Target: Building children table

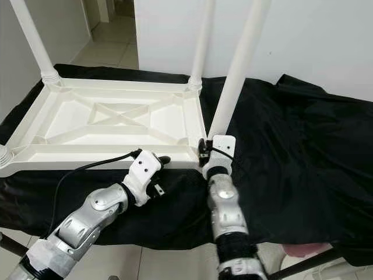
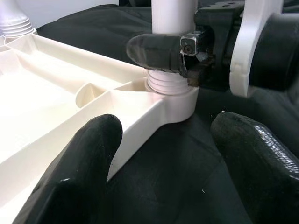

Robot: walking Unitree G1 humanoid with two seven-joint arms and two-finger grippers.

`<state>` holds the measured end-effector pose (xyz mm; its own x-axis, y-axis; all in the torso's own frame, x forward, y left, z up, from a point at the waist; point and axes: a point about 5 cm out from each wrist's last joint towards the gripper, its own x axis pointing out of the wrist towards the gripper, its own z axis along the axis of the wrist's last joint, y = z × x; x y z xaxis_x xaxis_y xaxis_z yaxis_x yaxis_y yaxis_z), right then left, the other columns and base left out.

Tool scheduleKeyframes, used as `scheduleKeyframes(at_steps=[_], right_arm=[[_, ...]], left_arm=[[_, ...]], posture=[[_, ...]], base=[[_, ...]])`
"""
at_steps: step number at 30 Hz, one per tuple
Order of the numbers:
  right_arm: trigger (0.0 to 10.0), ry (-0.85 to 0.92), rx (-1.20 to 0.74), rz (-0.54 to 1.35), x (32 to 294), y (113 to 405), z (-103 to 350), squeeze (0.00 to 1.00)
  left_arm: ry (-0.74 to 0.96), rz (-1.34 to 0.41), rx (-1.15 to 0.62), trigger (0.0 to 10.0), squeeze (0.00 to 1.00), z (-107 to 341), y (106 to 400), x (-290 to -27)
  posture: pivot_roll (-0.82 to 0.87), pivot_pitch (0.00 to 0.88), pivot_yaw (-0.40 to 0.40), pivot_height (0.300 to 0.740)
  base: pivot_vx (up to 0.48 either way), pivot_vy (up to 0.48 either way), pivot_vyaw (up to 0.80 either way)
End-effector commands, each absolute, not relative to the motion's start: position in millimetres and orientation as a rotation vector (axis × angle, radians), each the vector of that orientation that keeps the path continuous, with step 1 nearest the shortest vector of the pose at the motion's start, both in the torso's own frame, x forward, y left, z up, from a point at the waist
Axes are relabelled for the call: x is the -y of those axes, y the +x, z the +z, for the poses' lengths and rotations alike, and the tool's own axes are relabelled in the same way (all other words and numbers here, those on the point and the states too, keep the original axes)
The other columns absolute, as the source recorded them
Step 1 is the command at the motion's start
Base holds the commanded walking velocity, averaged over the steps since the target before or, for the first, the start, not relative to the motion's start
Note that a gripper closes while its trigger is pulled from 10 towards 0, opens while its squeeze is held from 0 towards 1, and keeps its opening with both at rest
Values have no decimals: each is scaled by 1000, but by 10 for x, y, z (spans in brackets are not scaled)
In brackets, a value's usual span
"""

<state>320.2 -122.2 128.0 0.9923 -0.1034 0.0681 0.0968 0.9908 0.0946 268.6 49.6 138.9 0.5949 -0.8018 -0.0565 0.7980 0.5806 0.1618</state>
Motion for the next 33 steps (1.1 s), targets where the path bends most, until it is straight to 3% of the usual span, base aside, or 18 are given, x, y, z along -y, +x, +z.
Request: scheduleKeyframes(at_steps=[1, 8, 9, 17, 18, 33], right_arm=[[10000, 102, 46, -117, 1220, 3169, 1236, 0], [10000, 90, 50, -95, 1254, 3159, 1280, 0], [10000, 89, 46, -100, 1256, 3150, 1278, 1000], [10000, 77, 70, -23, 1266, 3120, 1297, 1000], [10000, 68, 67, 6, 1281, 3121, 1285, 0], [10000, -77, 35, 433, 1517, 3242, 1265, 0]], left_arm=[[192, -1088, 19, 10000, 0, 1383, 2618, -429], [192, -1098, 27, 10000, 0, 1389, 2627, -387], [192, -1093, 30, 10000, 0, 1393, 2634, -387], [189, -1063, 31, 10000, 0, 1391, 2652, -430], [189, -1060, 31, 10000, 0, 1391, 2657, -429], [194, -1066, 38, 10000, 0, 1406, 2681, -423]], posture=[[-13, 18, -50, 740], [-12, 10, -61, 740], [-8, 11, -66, 740], [-2, 12, -75, 740], [-1, 10, -76, 740], [-11, 6, -62, 740]], base=[[0, 0, 0], [0, 0, 0], [0, 0, 0], [0, 0, 0], [0, 0, 0], [0, 0, 0]])
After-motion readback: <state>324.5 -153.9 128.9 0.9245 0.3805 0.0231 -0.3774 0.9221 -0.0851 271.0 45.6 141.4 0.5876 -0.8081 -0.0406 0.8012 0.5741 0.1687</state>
